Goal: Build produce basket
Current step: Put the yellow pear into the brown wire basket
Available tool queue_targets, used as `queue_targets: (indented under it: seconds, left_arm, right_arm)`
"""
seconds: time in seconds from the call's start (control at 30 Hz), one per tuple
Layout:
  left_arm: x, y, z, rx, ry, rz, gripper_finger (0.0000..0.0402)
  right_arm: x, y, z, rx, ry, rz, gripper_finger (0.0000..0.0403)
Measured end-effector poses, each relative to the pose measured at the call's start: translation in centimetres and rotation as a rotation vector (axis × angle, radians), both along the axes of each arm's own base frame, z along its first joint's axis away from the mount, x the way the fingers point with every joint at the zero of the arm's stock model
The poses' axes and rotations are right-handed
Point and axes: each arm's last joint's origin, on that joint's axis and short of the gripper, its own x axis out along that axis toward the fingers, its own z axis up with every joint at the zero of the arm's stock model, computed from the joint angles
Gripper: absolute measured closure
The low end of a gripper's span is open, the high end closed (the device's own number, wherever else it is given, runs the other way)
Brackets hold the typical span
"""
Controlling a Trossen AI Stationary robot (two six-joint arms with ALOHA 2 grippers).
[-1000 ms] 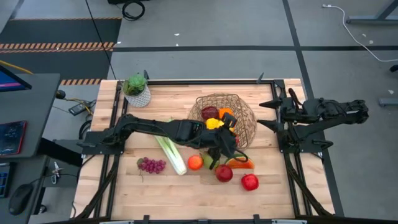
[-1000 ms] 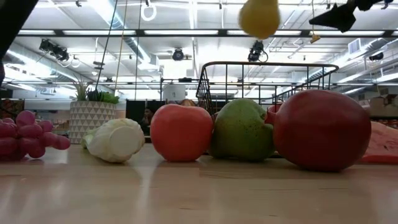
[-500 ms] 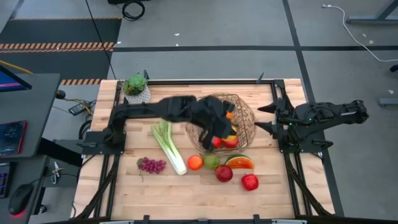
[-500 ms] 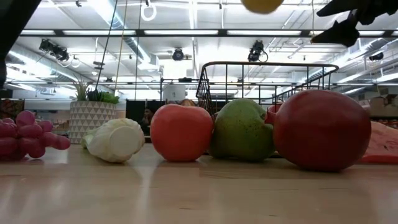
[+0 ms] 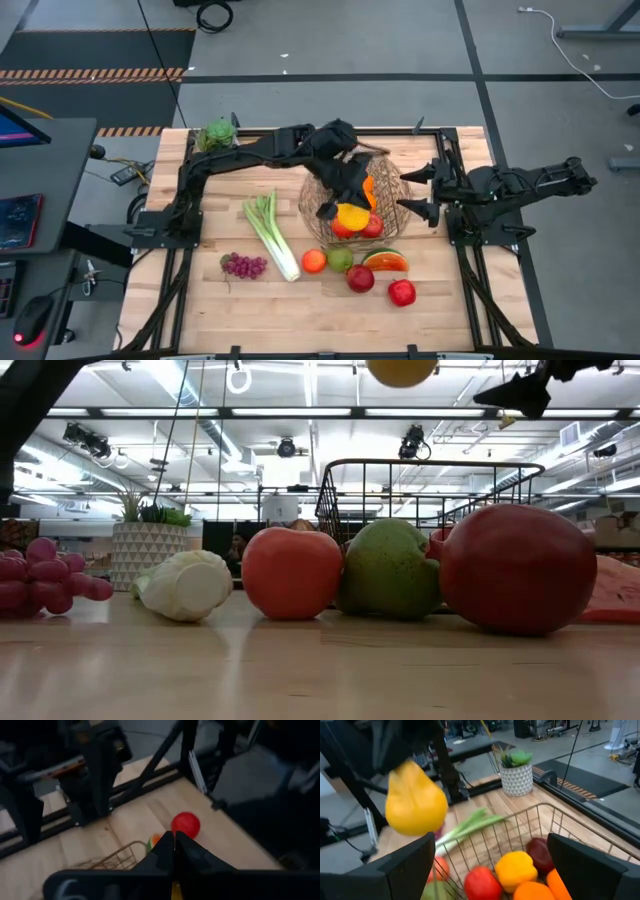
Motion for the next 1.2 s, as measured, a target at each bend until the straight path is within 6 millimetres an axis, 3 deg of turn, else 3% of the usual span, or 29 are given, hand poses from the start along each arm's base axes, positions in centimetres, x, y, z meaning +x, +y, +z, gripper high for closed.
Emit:
queue_targets:
  seconds: [0.2, 0.47, 0.73, 1.0, 1.2]
  left_arm:
    - [0.4, 1.7, 0.8, -0.215, 0.016, 0.159, 0.0390]
    - [0.8, 3.9, 1.7, -0.556, 0.045, 0.604, 0.0383]
    - [1.2, 3.3, 2.8, -0.826, 0.035, 0.635, 0.0381]
    - [1.5, 2.4, 3.4, -0.972, 0.042, 0.634, 0.0380]
    - [1.6, 2.1, 3.8, -1.030, 0.027, 0.621, 0.0367]
  right_arm:
    - [-0.5, -0.1, 0.9, 0.086, -0.052, -0.008, 0.0016]
    - [-0.6, -0.1, 1.0, 0.219, -0.083, -0.029, 0.0016]
    - [-0.4, 0.1, 1.6, 0.320, -0.150, 0.044, 0.0016]
    - [-0.4, 0.6, 2.6, 0.364, -0.222, 0.207, 0.0016]
    - [-0.4, 0.6, 2.6, 0.383, -0.224, 0.216, 0.0016]
